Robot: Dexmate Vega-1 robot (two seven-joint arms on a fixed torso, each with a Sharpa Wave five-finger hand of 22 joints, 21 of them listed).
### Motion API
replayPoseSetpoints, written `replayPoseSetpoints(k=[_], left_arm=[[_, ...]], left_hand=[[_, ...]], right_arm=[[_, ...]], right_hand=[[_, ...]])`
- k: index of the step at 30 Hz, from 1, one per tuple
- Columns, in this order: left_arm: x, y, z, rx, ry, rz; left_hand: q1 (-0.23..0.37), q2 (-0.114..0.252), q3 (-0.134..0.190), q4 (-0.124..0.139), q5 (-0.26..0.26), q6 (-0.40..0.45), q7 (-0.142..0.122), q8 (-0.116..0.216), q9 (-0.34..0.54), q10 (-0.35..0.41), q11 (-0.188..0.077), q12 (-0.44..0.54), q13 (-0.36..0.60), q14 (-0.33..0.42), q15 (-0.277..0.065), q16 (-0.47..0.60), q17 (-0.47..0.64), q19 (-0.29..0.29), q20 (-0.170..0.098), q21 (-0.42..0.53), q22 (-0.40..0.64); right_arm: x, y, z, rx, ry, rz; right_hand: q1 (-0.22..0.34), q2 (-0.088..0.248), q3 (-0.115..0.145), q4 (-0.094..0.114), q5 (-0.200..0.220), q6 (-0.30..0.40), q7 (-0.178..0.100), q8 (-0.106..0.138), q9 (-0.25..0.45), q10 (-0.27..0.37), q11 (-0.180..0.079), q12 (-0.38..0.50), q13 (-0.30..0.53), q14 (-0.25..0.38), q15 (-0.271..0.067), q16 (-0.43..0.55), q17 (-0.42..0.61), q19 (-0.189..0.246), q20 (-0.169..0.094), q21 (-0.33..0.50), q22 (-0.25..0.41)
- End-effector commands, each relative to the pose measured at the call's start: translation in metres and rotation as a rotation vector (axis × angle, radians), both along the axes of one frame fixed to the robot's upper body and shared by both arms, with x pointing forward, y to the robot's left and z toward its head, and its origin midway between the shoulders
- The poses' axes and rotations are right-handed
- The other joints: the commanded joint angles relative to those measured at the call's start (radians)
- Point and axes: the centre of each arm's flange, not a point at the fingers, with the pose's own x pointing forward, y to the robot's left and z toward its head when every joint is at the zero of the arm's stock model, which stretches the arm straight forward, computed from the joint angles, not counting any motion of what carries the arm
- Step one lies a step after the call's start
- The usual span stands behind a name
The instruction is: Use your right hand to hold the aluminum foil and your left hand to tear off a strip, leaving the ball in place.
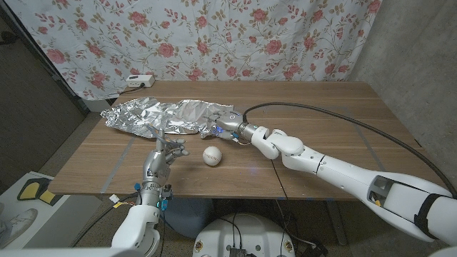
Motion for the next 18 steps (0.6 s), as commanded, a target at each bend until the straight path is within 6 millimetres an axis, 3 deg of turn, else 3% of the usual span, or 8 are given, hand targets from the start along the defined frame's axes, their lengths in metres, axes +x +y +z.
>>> replayPoseSetpoints(k=[1,3,5,8,12,13,18], left_arm=[[-0.0011,0.0011,-0.0018,-0.004,-0.001,-0.004],[-0.0012,0.0012,-0.0018,-0.006,-0.002,-0.004],[-0.0014,0.0012,-0.0022,-0.006,-0.001,-0.004],[-0.0017,0.0009,-0.0032,-0.007,0.000,-0.004],[-0.0016,0.0006,-0.0046,-0.011,0.001,-0.005],[-0.0017,0.0005,-0.0049,-0.011,0.002,-0.006],[-0.0017,0.0001,-0.0054,-0.010,0.005,-0.008]], left_hand=[[0.004,0.010,-0.002,0.006,-0.005,-0.001,0.013,-0.007,0.003,0.075,-0.067,0.104,0.004,0.003,0.001,0.006,0.003,0.005,0.000,0.007,0.001],[0.004,0.010,-0.002,0.006,-0.006,-0.001,0.014,-0.007,0.004,0.074,-0.066,0.104,0.004,0.003,0.001,0.006,0.003,0.006,-0.001,0.007,0.000],[0.005,0.010,-0.002,0.006,-0.006,0.001,0.014,-0.008,0.005,0.074,-0.066,0.104,0.004,0.003,0.002,0.006,0.002,0.006,0.000,0.007,0.000],[0.006,0.011,-0.002,0.007,-0.006,0.003,0.013,-0.009,0.006,0.077,-0.070,0.103,0.000,0.003,0.001,0.007,0.001,0.005,-0.001,0.008,-0.001],[0.006,0.011,-0.002,0.008,-0.007,0.004,0.014,-0.011,0.008,0.072,-0.071,0.102,0.001,0.004,-0.001,0.007,0.000,0.005,-0.001,0.009,-0.001],[0.006,0.012,-0.002,0.008,-0.007,0.004,0.014,-0.011,0.009,0.072,-0.071,0.102,0.001,0.003,-0.001,0.008,0.000,0.006,0.000,0.010,-0.002],[0.008,0.013,-0.001,0.009,-0.007,0.005,0.012,-0.014,0.010,0.077,-0.068,0.102,-0.001,0.003,-0.001,0.009,-0.001,0.005,-0.001,0.011,-0.002]], right_arm=[[0.0051,0.0058,-0.0127,-0.024,0.003,0.000],[0.0054,0.0071,-0.0142,-0.030,-0.001,-0.005],[0.0056,0.0071,-0.0164,-0.019,-0.006,0.010],[0.0048,0.0072,-0.0189,-0.008,-0.019,0.023],[0.0035,0.0057,-0.0208,0.019,-0.037,0.058],[0.0031,0.0049,-0.0208,0.027,-0.039,0.066],[0.0000,-0.0008,-0.0174,0.110,-0.006,0.129]], right_hand=[[0.014,-0.012,0.018,0.015,0.005,0.002,-0.007,0.013,0.001,0.075,0.000,0.025,0.005,0.028,-0.134,0.017,0.010,0.013,-0.013,0.002,0.003],[0.001,-0.018,0.015,0.030,-0.007,0.035,-0.015,0.027,0.000,0.157,-0.002,0.048,0.008,0.070,-0.152,0.042,0.021,0.034,-0.020,0.005,0.003],[0.012,-0.013,0.019,0.028,-0.015,0.106,-0.028,0.049,-0.001,0.238,-0.005,0.072,0.012,0.101,-0.167,0.061,0.030,0.049,-0.029,0.005,0.003],[0.051,0.002,0.036,0.021,-0.014,0.189,-0.045,0.060,-0.004,0.365,-0.006,0.124,0.025,0.173,-0.182,0.098,0.047,0.085,-0.045,0.008,0.003],[0.093,0.015,0.040,0.026,-0.017,0.279,-0.064,0.057,-0.005,0.492,-0.007,0.193,0.052,0.237,-0.189,0.133,0.076,0.120,-0.059,0.009,0.004],[0.104,0.020,0.036,0.028,-0.016,0.294,-0.069,0.047,-0.005,0.558,-0.002,0.237,0.070,0.259,-0.194,0.142,0.087,0.129,-0.066,0.008,0.004],[0.124,0.026,0.034,0.027,-0.012,0.326,-0.075,0.040,-0.004,0.587,-0.001,0.272,0.084,0.291,-0.197,0.153,0.100,0.159,-0.083,0.015,0.005]])
